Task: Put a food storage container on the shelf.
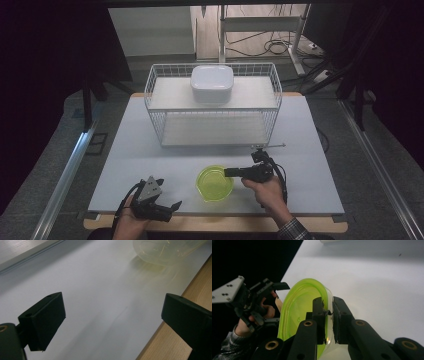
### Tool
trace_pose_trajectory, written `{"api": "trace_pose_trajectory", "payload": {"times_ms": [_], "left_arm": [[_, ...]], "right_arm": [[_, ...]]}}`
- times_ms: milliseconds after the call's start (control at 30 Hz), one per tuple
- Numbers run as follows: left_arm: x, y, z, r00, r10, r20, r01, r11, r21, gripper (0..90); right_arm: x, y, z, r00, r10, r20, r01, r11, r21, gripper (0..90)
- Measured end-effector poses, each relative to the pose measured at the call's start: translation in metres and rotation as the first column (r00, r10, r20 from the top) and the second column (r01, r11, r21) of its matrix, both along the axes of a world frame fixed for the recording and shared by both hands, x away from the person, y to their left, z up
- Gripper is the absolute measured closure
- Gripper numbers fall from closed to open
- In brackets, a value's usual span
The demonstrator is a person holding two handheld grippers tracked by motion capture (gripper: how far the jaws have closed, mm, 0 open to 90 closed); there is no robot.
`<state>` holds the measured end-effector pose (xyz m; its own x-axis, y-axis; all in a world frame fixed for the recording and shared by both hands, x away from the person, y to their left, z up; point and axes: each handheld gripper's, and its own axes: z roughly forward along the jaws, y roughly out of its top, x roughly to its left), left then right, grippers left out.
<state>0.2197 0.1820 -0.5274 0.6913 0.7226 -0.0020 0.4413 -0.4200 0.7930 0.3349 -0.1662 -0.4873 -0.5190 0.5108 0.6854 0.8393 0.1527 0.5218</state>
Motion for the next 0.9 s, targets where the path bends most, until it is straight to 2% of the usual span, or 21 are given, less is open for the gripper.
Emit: {"api": "trace_pose_trajectory", "payload": {"times_ms": [133, 367, 633, 900], "left_arm": [[0.000, 0.001, 0.001, 1.0000, 0.008, 0.002, -0.008, 0.9999, -0.014, 5.0], [0.000, 0.002, 0.001, 1.0000, 0.007, 0.001, -0.007, 0.9999, -0.012, 5.0], [0.000, 0.002, 0.000, 1.0000, 0.006, -0.001, -0.006, 0.9999, -0.011, 5.0], [0.000, 0.002, 0.001, 1.0000, 0.007, 0.000, -0.007, 0.9999, -0.012, 5.0]], "right_arm": [[0.001, -0.002, 0.006, 0.9999, -0.006, 0.013, 0.006, 0.9998, 0.018, 81.7], [0.005, -0.007, 0.019, 0.9996, -0.014, 0.025, 0.013, 0.9986, 0.051, 81.6], [0.011, -0.011, 0.042, 0.9975, -0.041, 0.058, 0.035, 0.9951, 0.092, 81.7], [0.016, -0.010, 0.062, 0.9953, -0.043, 0.087, 0.034, 0.9939, 0.105, 81.6]]}}
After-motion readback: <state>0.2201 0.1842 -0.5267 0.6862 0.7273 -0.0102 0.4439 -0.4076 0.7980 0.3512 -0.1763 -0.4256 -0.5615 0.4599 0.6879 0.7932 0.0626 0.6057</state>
